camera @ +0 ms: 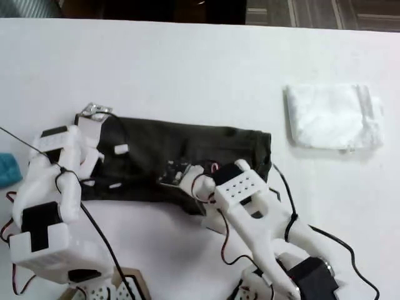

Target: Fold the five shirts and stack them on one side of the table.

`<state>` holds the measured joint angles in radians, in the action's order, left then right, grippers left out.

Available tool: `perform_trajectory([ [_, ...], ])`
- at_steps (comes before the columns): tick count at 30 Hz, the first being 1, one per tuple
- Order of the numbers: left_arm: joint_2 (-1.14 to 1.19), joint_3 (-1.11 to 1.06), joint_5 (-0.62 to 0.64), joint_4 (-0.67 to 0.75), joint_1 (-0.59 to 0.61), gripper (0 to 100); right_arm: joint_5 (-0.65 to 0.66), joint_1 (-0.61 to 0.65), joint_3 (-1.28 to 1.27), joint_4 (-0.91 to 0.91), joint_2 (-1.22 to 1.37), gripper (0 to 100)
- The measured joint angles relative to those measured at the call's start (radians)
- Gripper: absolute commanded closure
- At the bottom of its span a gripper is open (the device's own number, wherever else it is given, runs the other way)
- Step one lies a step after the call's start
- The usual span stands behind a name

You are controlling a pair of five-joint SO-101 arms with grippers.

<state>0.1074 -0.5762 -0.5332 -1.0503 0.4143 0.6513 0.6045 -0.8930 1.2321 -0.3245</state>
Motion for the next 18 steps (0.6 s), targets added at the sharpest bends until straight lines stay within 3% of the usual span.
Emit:
perform_trajectory([
  [5,0.0,0.0,0.0,0.0,0.0,97,0.0,0.003,-0.029,-0.097,0.063,83.7],
  [9,0.0,0.0,0.0,0.0,0.0,97,0.0,-0.054,-0.017,-0.16,0.095,98.0],
  [18,0.0,0.0,0.0,0.0,0.0,97,0.002,-0.215,0.216,-0.104,0.101,97.8],
])
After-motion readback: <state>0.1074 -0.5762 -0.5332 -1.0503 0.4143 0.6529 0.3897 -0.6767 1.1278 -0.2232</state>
